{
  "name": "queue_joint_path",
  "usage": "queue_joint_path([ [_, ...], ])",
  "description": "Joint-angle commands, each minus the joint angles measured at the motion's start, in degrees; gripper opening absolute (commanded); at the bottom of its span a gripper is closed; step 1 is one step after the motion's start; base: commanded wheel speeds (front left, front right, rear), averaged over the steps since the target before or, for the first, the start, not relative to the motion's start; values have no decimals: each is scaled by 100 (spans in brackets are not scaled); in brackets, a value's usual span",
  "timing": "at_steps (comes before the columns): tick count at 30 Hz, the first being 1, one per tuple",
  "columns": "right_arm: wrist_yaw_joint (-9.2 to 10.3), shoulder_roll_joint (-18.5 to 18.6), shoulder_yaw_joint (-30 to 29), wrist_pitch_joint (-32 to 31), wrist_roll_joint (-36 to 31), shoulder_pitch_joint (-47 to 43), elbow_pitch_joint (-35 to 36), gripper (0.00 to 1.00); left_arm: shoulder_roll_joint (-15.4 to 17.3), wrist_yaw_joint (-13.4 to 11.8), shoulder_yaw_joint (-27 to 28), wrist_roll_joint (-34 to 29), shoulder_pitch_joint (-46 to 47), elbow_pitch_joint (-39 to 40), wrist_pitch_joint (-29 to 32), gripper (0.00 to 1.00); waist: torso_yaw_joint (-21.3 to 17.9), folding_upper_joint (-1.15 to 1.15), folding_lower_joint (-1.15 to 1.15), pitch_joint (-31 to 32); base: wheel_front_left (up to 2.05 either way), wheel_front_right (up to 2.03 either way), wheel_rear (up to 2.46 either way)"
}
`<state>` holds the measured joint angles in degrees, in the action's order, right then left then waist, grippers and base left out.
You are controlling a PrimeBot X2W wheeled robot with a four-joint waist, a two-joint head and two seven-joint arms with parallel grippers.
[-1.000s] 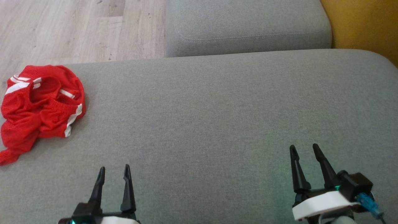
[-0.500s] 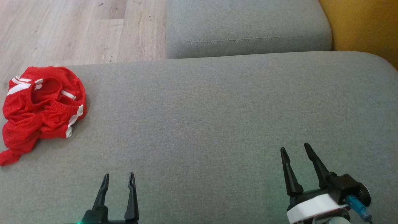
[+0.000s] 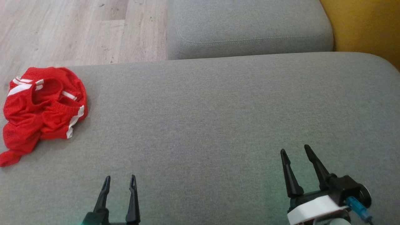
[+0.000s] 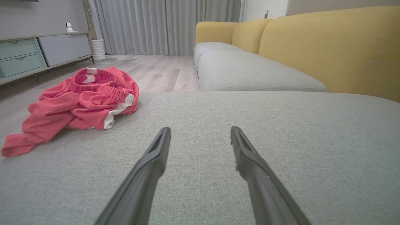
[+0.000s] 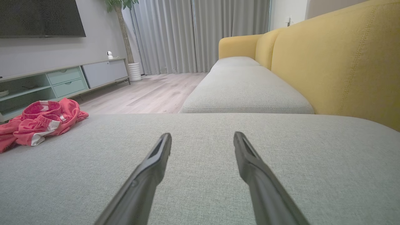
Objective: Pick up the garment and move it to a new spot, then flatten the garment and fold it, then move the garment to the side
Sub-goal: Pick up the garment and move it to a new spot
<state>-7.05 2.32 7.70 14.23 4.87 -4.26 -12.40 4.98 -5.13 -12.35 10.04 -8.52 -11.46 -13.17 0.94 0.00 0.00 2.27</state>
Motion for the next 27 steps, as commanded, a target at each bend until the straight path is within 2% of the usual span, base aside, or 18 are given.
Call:
queue_joint_path([
  [1, -44, 55, 147, 77, -22, 98, 163, 100, 51, -42, 152, 25, 175, 146, -32, 100, 7, 0, 0, -1, 0, 0, 0],
  [5, -44, 55, 97, 77, -24, 73, 170, 100, 59, -40, 115, 32, 192, 131, -26, 100, 98, 0, 0, 5, 0, 0, 0],
  [8, -44, 55, 24, 77, -22, 18, 186, 100, 76, -40, 93, 29, 235, 141, -15, 100, 329, 0, 0, 30, 0, 0, 0],
  [22, -44, 55, 27, 77, 53, 9, 207, 100, 284, -95, 159, 71, 242, 342, 87, 100, 2244, 0, 0, 122, 0, 0, 0],
  [27, -44, 55, 115, 77, 88, 49, 188, 100, 335, -135, 225, 132, 180, 396, 91, 100, 2664, 0, 0, 113, 0, 0, 0],
])
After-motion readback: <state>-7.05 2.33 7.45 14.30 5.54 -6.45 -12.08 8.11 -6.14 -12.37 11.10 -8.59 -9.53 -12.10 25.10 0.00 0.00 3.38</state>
